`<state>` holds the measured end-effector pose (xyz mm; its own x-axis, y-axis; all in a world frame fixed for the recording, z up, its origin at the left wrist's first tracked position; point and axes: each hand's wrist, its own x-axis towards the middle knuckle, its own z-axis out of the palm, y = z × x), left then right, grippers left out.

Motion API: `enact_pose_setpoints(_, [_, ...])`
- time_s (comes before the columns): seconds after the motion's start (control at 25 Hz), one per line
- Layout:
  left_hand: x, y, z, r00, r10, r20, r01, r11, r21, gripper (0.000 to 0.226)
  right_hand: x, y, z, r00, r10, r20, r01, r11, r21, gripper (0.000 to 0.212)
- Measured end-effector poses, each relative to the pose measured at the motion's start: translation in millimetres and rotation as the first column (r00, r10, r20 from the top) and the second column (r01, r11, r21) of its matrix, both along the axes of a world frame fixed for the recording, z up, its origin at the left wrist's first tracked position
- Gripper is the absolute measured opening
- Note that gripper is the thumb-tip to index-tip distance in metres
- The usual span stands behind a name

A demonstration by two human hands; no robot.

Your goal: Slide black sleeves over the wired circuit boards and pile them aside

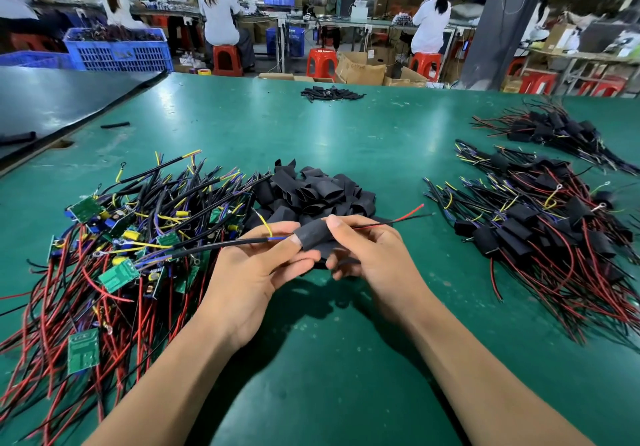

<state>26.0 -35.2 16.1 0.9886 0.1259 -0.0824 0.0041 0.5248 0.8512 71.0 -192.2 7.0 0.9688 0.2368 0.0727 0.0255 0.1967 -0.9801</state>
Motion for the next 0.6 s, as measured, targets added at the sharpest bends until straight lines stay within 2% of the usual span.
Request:
enact_pose_setpoints(0.16, [0.9, 1.9, 1.8, 1.0, -0.018, -0.022, 0.016, 0.995, -0.102, 0.037, 1.9, -5.7, -2.0, 1.0, -0.006, -0.001, 0.006, 1.0, 0.029, 0.005])
enact_pose_setpoints(0.36, [1.8, 2.6, 0.1, 1.0, 0.015, -0.022, -0.015, 0.999, -0.035, 0.028, 1.9, -5.3, -2.1, 0.997, 0.053, 0.058, -0.054, 0.998, 0.024, 0.019])
enact_pose_setpoints(0.6, [2.3, 2.5, -0.9, 0.999, 0.037, -0.035, -0.036, 0.999, 0.017, 0.014, -0.2, -1.8, -2.4, 0.996, 0.06, 0.07, -0.062, 0.998, 0.029, 0.018])
